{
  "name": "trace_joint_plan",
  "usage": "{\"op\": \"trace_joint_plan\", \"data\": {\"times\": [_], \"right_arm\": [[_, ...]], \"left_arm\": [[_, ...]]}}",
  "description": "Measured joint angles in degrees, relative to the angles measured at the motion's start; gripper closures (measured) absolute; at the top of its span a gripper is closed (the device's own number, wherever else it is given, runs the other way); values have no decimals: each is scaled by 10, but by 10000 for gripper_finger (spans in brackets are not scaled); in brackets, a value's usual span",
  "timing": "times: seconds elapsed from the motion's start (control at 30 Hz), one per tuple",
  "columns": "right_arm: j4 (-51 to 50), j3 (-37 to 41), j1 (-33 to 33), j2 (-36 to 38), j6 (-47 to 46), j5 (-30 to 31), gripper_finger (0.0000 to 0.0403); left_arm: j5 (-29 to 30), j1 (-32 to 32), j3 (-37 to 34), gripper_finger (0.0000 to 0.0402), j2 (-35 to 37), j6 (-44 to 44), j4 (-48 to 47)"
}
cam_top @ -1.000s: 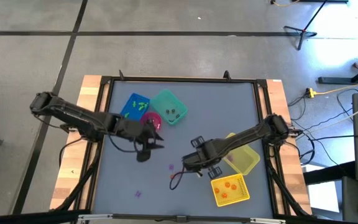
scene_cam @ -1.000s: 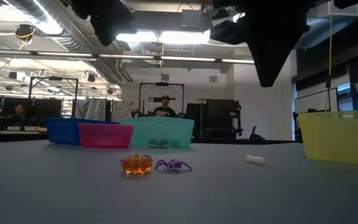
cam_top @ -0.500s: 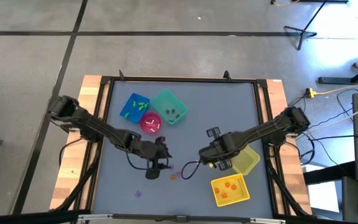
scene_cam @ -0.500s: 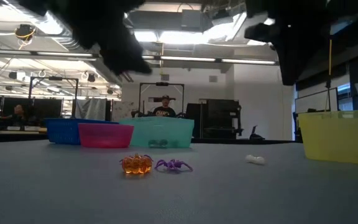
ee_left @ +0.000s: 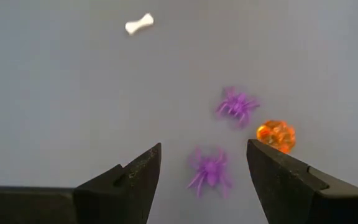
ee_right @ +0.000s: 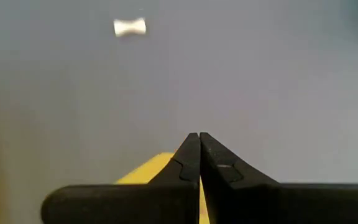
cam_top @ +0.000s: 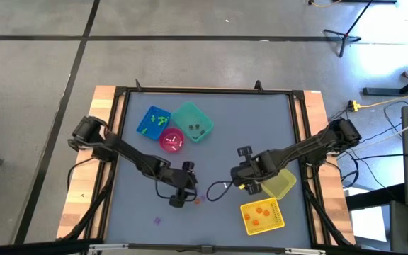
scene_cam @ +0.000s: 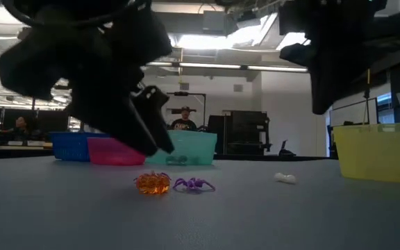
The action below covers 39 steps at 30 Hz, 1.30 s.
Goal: Sort Halloween decoration
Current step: Put the purple spider toy into the yellow bin
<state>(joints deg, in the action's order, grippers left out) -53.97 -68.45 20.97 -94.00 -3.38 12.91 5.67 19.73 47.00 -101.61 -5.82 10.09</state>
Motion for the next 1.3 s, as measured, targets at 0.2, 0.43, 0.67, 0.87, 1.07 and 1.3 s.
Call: {"op": "trace_joint_plan", "data": {"times": [0.2, 0.43, 0.67, 0.87, 1.07, 1.3], "right_arm": [[32, 0, 0, 0, 2, 0, 402], [35, 0, 0, 0, 2, 0, 402], [36, 0, 0, 0, 3, -1, 402], [48, 0, 0, 0, 3, -2, 402], [50, 0, 0, 0, 3, -2, 402], [50, 0, 0, 0, 3, -2, 402]], "left_arm": [[-7, 1, 0, 180, -22, 0, 0], [-5, 0, 0, 180, -23, -1, 0], [-4, 0, 0, 180, -35, -2, 3], [-5, 0, 0, 184, -38, -3, 1], [-7, 0, 0, 208, -38, -13, -2], [-10, 0, 0, 230, -38, -16, -3]]}}
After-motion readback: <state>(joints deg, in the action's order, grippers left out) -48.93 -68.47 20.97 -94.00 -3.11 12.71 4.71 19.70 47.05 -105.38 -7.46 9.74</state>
